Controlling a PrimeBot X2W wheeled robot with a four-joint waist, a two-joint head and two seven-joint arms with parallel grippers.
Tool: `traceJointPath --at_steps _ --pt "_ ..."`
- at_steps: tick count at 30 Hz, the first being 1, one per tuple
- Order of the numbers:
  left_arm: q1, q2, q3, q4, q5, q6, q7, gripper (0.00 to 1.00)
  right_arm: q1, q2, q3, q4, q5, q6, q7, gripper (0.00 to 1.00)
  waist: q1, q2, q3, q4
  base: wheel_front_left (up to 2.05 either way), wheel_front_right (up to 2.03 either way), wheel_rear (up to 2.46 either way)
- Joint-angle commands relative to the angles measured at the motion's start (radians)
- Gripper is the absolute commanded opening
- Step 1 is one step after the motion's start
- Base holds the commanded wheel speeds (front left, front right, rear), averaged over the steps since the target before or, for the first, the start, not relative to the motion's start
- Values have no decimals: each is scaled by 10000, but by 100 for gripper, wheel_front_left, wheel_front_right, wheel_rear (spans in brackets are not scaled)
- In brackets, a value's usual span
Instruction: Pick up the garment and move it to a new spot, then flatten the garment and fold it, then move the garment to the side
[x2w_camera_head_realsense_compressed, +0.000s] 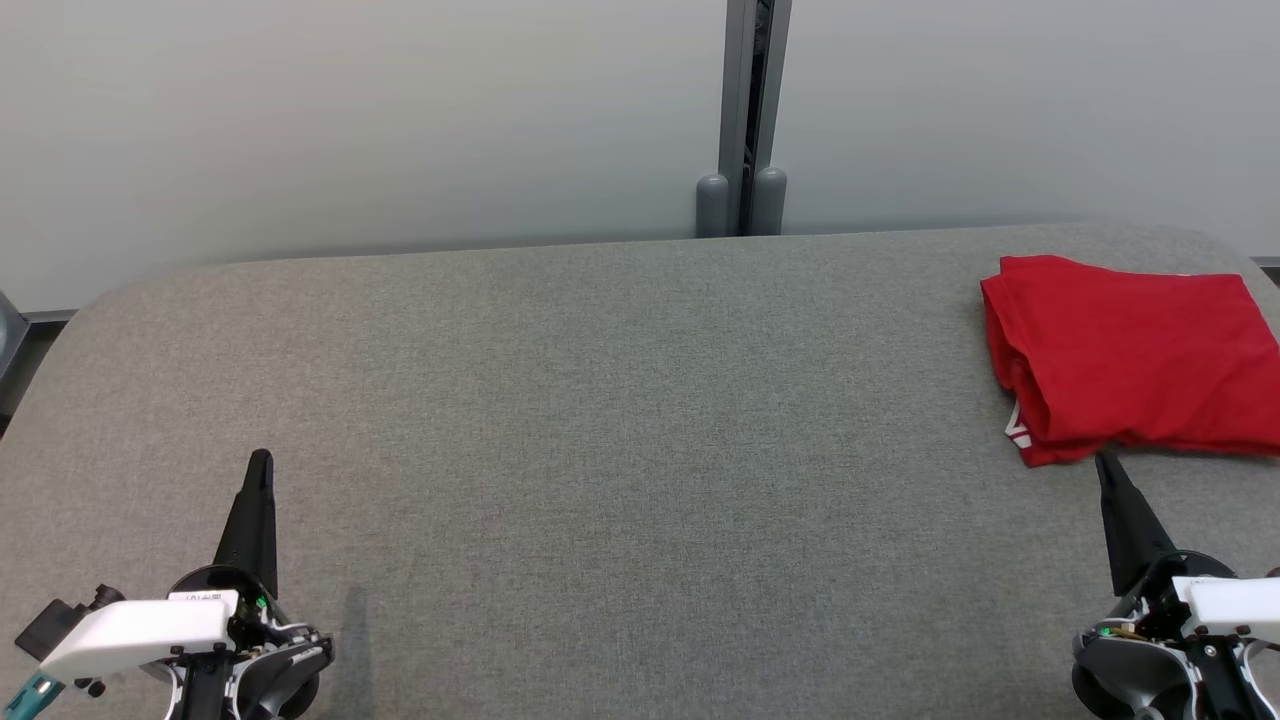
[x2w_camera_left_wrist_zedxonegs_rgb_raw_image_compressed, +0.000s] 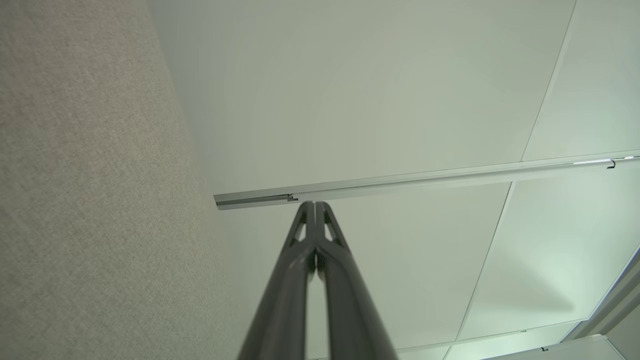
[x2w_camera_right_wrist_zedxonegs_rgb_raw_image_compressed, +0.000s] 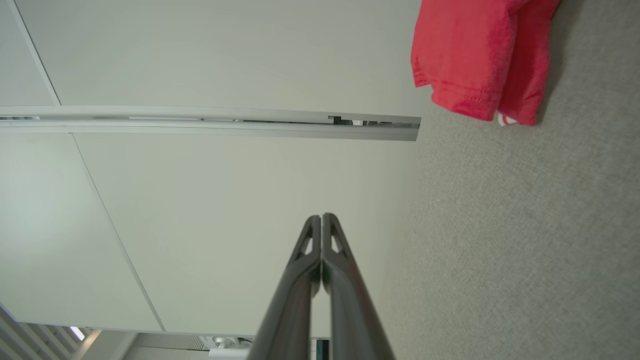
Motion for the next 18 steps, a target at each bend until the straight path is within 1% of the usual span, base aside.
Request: traceJointPath --at_steps 1,18 --pt "-102 28 36 0 -14 -63 31 0 -46 -39 -10 21 24 4 27 0 0 0 0 0 0 0 0" --pt "-102 28 36 0 -14 -63 31 0 -46 -39 -10 21 25 4 27 0 0 0 0 0 0 0 0"
